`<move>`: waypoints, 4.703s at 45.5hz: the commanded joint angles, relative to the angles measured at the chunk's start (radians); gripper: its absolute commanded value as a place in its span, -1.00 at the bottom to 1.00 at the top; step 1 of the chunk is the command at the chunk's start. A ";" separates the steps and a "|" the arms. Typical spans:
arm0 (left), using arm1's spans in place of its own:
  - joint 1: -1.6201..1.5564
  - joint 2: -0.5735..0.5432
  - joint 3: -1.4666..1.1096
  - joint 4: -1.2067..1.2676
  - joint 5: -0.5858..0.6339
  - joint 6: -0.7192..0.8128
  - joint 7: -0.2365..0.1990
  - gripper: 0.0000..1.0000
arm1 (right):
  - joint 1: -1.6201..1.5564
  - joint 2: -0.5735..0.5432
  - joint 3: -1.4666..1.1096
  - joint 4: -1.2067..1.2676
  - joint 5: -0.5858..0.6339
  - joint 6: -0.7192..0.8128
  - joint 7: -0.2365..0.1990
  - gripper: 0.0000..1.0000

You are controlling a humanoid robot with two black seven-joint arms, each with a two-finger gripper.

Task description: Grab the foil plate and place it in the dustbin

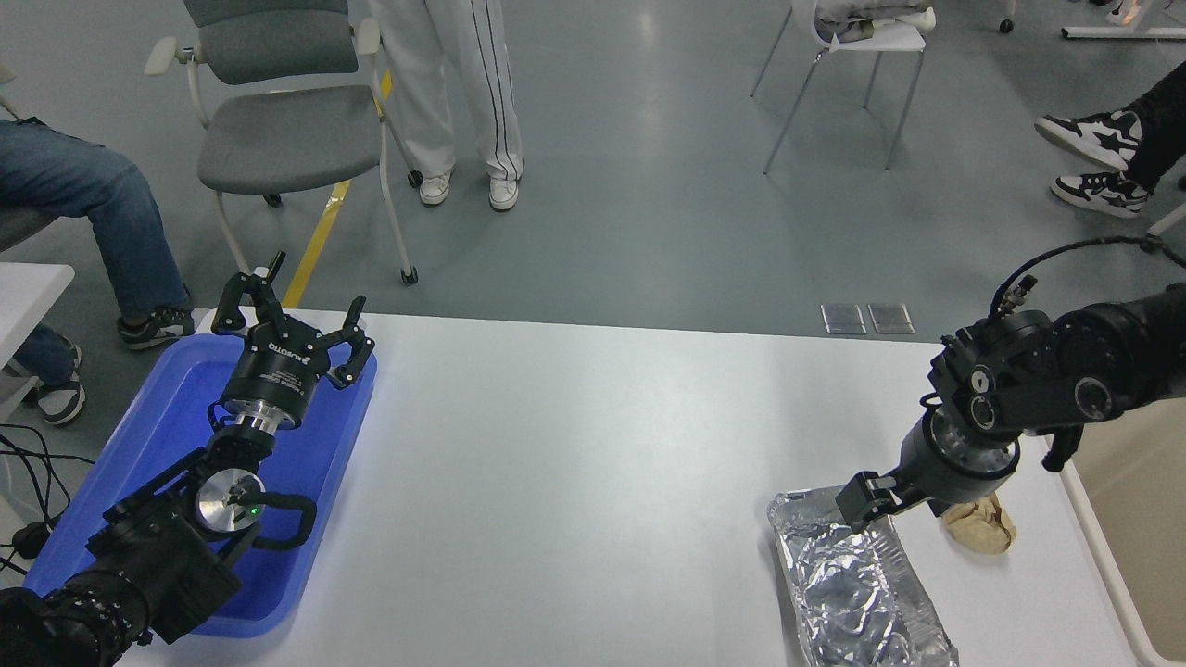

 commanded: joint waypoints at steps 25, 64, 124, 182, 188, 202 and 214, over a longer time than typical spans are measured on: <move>-0.001 0.000 0.000 0.000 0.000 -0.001 0.000 1.00 | -0.246 0.038 0.002 -0.131 -0.007 -0.148 0.000 0.75; -0.001 0.000 0.000 0.000 0.000 0.000 0.000 1.00 | -0.380 0.037 0.030 -0.264 0.030 -0.143 -0.002 -0.47; -0.001 0.000 0.000 0.000 0.000 -0.001 0.000 1.00 | -0.070 -0.023 0.023 -0.112 0.254 0.275 -0.015 -1.00; 0.001 0.000 0.000 0.000 0.000 -0.001 0.000 1.00 | 0.594 -0.086 -0.162 -0.023 0.340 0.398 -0.015 -1.00; 0.001 0.000 0.000 0.000 0.000 0.000 0.000 1.00 | 0.639 -0.088 -0.190 -0.023 0.340 0.398 -0.015 -1.00; 0.001 0.000 0.000 0.000 0.000 -0.001 0.000 1.00 | 0.706 -0.092 -0.230 -0.023 0.337 0.398 -0.015 -1.00; 0.001 0.000 0.000 0.000 0.000 -0.001 0.000 1.00 | 0.695 -0.115 -0.250 -0.036 0.334 0.398 -0.015 -1.00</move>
